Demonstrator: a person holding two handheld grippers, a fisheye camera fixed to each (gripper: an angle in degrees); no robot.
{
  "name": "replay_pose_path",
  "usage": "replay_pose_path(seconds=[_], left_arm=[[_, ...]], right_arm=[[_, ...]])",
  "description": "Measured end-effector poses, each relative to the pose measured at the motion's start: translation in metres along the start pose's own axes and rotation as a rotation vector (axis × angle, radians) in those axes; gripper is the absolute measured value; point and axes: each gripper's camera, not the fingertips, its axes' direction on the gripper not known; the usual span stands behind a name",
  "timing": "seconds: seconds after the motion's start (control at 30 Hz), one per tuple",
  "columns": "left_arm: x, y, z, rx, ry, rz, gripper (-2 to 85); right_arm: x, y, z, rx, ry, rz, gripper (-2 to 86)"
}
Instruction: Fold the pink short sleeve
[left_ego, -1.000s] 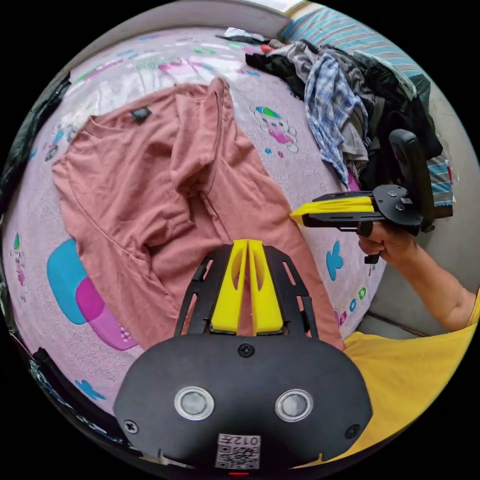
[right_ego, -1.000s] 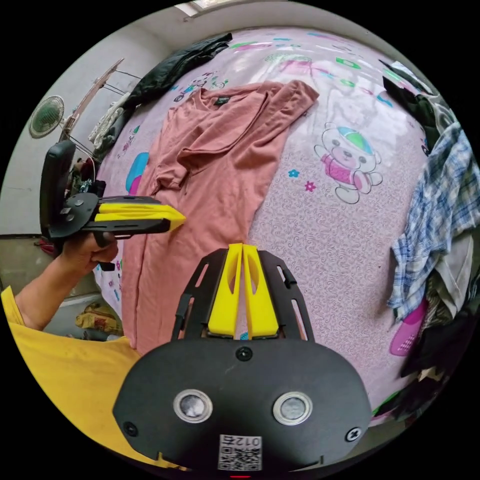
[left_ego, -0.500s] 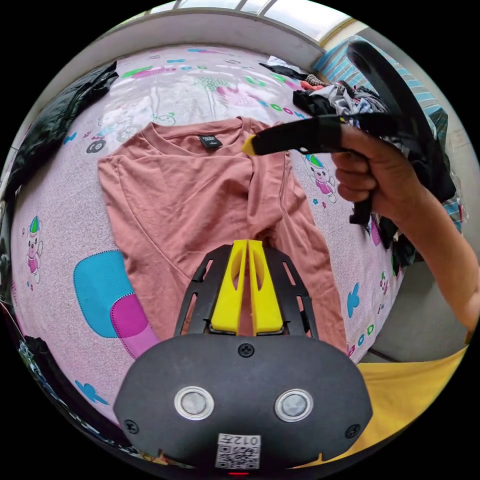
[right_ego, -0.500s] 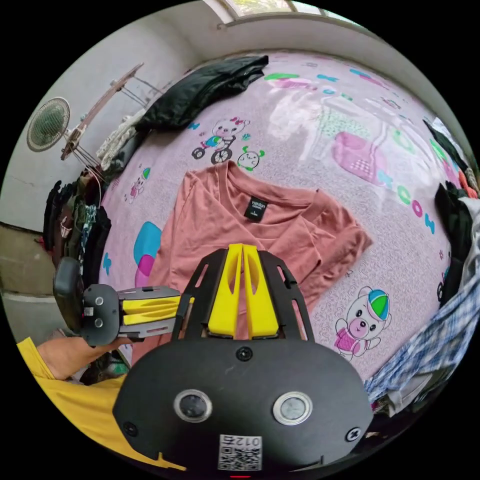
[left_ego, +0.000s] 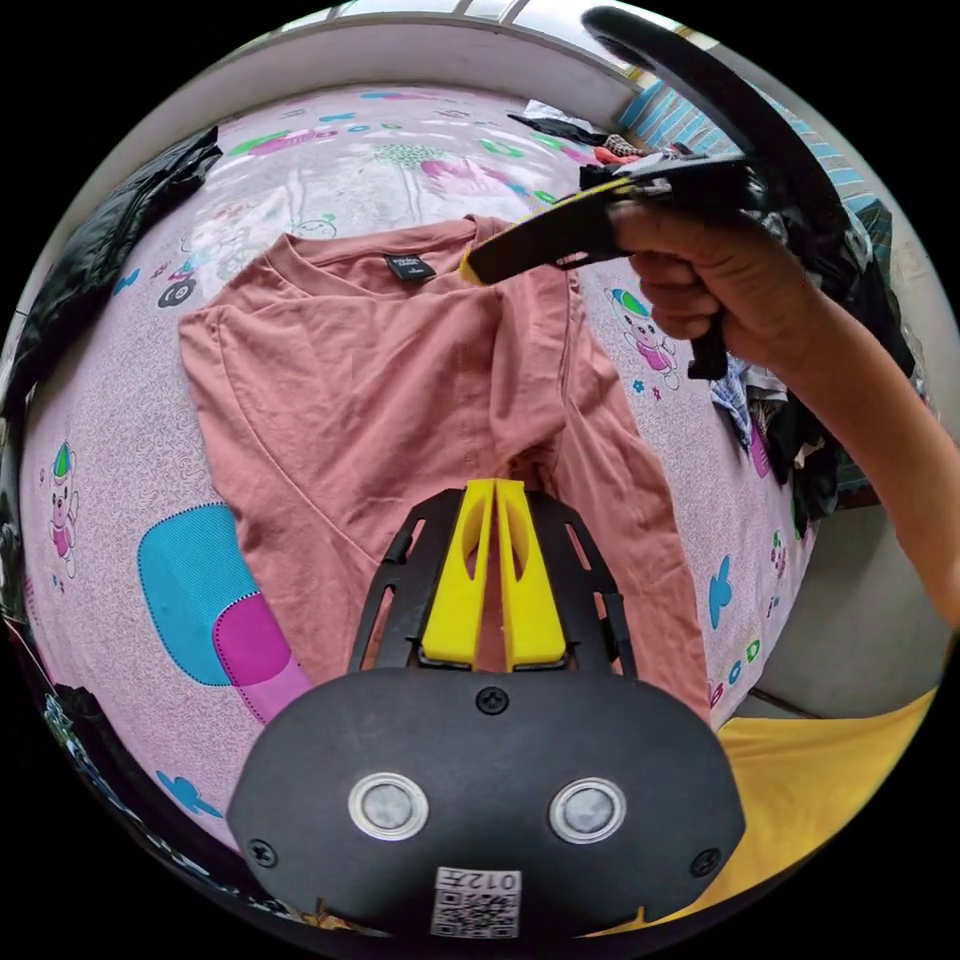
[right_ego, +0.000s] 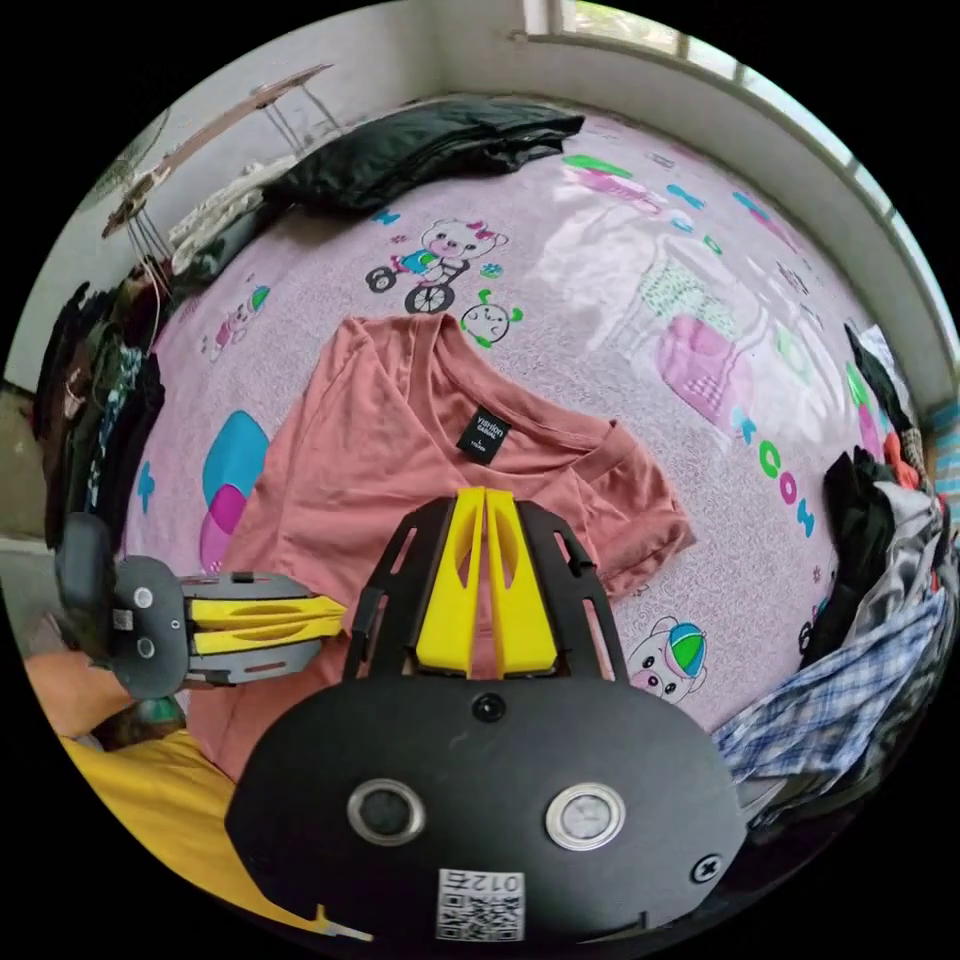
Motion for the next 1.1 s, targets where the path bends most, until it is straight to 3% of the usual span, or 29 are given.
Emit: replay_pose_path(seconds=[0.13, 0.27, 0.5, 0.6, 0.67, 0.93, 1.1], left_arm=[[-0.004, 0.003, -0.021, 0.03, 0.027, -0.029, 0.4], [0.005, 0.009, -0.063, 0.178, -0.016, 0.02, 1.4], [0.057, 0.001, -0.061, 0.105, -0.244, 0.308, 4.2], [0.062, 0.002, -0.058, 0.081, -0.322, 0.327, 2.7], [0.058, 0.002, -0.061, 0.074, -0.347, 0.295, 1.5], [0.0, 0.017, -0.128, 0.311, -0.006, 0.083, 0.2], [-0.061, 0.041, -0.145, 0.449, 0.317, -0.248, 0.2]], right_arm=[[0.04, 0.025, -0.036, 0.097, -0.062, 0.193, 0.5], [0.074, 0.049, -0.046, 0.11, -0.135, 0.228, 2.1], [0.089, 0.056, -0.049, 0.079, -0.166, 0.234, 5.0], [0.087, 0.055, -0.045, 0.04, -0.185, 0.224, 3.8], [0.089, 0.057, -0.048, 0.039, -0.096, 0.269, 1.6], [0.093, 0.056, -0.112, 0.254, -0.238, 0.255, 0.4], [0.079, 0.034, -0.124, 0.285, -0.365, 0.211, 0.3]])
